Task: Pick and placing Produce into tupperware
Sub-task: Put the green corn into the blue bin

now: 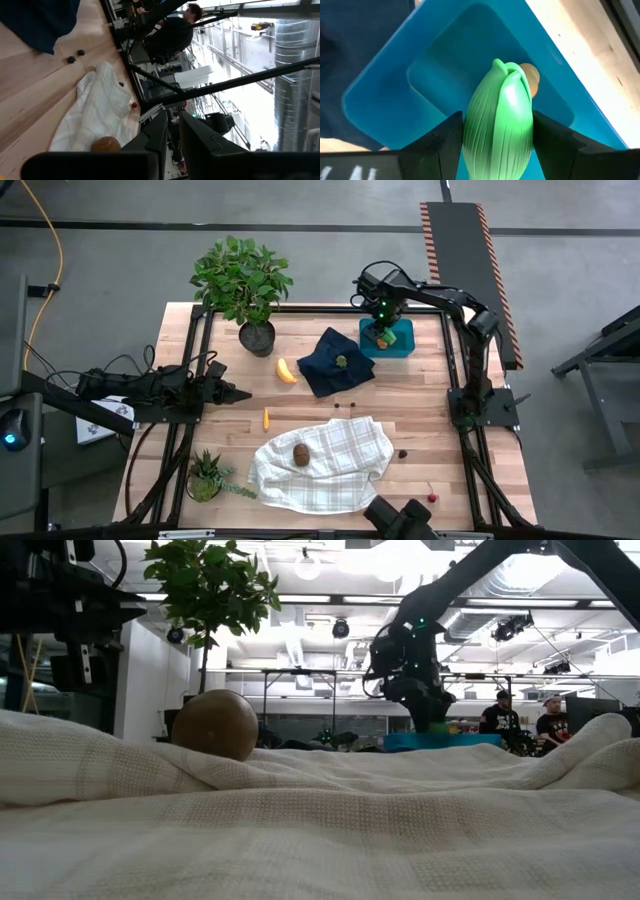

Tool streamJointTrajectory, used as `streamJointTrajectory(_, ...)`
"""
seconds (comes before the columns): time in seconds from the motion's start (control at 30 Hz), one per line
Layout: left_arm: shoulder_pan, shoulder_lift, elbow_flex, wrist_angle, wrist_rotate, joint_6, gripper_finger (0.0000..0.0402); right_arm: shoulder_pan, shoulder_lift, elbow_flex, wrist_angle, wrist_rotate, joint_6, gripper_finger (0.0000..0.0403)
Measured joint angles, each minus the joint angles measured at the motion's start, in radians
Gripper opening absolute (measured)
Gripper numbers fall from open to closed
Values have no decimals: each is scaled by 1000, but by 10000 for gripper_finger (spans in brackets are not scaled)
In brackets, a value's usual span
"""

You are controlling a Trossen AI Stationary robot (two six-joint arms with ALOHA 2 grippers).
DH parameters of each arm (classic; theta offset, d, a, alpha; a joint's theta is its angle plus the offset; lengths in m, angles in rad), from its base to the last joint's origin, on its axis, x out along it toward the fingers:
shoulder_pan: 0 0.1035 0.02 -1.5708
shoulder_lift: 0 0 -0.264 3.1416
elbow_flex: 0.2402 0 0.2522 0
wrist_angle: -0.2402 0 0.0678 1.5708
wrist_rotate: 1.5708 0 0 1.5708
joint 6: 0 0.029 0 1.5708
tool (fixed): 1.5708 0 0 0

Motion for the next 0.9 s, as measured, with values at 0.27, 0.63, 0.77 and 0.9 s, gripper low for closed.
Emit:
streamJointTrajectory(0.27,0,0,0,0,0,0,40,5,6,0,5,0,-18,194)
streamJointTrajectory(0.63,0,0,0,0,0,0,40,6,6,0,18,-12,-19,221)
streamJointTrajectory(0.77,0,0,0,1,0,0,40,6,6,0,18,-13,-18,242)
streamJointTrajectory(0.9,0,0,0,1,0,0,40,6,6,0,18,-16,-16,246)
